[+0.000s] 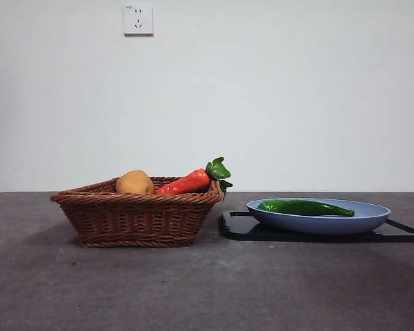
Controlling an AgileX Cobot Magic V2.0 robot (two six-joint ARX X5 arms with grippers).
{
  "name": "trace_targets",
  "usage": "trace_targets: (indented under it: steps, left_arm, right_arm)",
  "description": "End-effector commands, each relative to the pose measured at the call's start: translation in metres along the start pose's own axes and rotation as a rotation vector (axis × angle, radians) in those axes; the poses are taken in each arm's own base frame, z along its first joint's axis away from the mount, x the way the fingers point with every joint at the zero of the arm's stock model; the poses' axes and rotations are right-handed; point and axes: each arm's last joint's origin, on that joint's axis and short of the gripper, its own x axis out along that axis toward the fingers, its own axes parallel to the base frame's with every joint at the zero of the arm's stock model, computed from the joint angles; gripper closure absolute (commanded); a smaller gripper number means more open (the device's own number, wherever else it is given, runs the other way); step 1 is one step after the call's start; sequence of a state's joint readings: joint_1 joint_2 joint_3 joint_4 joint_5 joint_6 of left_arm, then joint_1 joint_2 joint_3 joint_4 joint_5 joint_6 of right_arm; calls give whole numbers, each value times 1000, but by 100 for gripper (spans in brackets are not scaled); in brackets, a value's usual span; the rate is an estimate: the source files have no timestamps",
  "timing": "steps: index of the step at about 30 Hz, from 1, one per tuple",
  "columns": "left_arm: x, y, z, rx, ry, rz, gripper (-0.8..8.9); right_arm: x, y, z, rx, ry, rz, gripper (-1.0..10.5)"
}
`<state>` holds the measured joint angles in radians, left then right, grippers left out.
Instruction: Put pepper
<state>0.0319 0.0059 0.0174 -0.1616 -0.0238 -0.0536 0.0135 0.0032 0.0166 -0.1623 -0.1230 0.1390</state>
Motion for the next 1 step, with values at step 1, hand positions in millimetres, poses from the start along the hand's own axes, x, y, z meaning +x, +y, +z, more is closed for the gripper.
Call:
trace_targets:
  steps: [1]
  left_arm:
    - [1, 0, -2, -7, -5, 2, 805]
  right_arm:
    - [1, 0, -2, 9, 2, 2, 936]
